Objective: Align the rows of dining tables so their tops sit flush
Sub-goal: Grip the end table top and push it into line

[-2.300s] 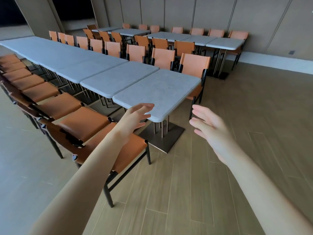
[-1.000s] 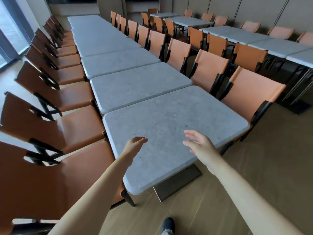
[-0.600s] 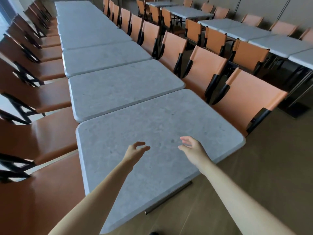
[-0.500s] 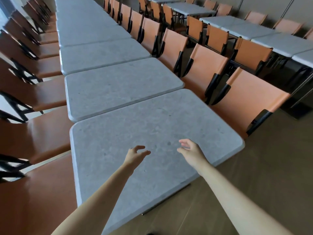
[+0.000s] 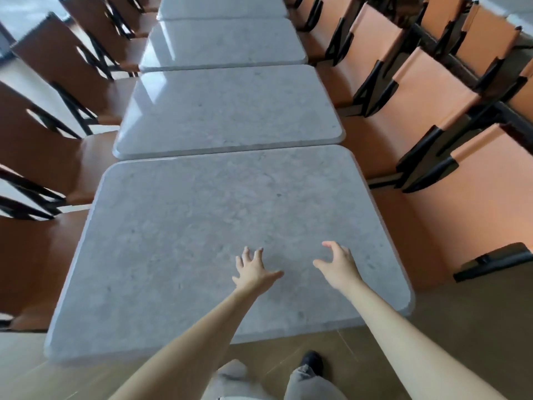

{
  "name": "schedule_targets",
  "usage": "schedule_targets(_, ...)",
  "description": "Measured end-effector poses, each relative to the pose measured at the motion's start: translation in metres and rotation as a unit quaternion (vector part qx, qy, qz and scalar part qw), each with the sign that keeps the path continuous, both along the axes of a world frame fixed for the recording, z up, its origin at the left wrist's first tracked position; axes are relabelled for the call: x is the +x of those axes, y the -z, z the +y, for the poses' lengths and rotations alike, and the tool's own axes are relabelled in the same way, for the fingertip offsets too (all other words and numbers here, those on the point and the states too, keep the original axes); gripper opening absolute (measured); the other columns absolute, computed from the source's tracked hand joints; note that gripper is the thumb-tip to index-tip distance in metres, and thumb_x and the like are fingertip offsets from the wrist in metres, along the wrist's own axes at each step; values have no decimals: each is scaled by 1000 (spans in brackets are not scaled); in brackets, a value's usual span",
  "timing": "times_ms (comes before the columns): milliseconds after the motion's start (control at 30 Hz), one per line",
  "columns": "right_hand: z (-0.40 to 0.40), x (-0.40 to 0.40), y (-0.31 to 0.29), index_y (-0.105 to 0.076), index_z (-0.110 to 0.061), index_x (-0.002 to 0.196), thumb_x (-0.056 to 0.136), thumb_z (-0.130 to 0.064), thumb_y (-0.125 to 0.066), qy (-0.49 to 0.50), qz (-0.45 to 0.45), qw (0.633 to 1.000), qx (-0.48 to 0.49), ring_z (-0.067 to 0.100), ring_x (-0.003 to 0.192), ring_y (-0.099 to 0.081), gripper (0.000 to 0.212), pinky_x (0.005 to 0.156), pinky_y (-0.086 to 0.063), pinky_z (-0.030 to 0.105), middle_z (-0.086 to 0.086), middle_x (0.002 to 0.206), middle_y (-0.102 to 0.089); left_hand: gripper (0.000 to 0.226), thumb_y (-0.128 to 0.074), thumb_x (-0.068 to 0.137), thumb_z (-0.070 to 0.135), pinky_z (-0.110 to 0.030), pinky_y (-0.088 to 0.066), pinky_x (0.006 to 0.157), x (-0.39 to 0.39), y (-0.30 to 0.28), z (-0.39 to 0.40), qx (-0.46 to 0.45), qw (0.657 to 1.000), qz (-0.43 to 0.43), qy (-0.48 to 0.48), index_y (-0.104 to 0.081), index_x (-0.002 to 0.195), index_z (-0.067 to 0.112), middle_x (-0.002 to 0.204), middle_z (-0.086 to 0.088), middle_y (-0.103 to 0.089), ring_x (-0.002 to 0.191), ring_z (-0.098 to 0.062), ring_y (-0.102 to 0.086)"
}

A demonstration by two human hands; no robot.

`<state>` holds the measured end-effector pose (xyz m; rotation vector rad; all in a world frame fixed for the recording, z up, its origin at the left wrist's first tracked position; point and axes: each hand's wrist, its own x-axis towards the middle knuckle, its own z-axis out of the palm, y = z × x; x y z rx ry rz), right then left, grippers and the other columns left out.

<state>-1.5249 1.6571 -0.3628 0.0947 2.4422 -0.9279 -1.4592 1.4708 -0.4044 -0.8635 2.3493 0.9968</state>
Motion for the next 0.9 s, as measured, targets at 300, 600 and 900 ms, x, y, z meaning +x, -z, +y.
schedule_targets(300,75,-61,48,-31,-21,153,92,-51,-65,-83,-40,982,165,36,145,-22,75,114,-28,53,13,159,-17,133,-82,66,64,-77,0,111,-2,22,54,-89,988,-98,82,12,157,38,161,-3,35,145,-43,34)
schedule_targets(600,98,-106,74,-43,-17,137,77,-53,-79,-26,87,977,194,36,130,-34,79,103,-35,51,14,140,-35,139,-87,60,60,-74,7,111,-14,32,51,-62,986,-142,56,14,155,42,157,-1,42,142,-42,40)
schedule_targets(900,141,-132,84,-4,-34,157,68,-72,-77,-6,-27,993,111,44,132,-45,121,101,-43,50,22,146,-36,66,-73,87,39,-52,5,123,21,44,55,-85,988,87,-90,-43,145,40,169,2,-5,155,-21,8)
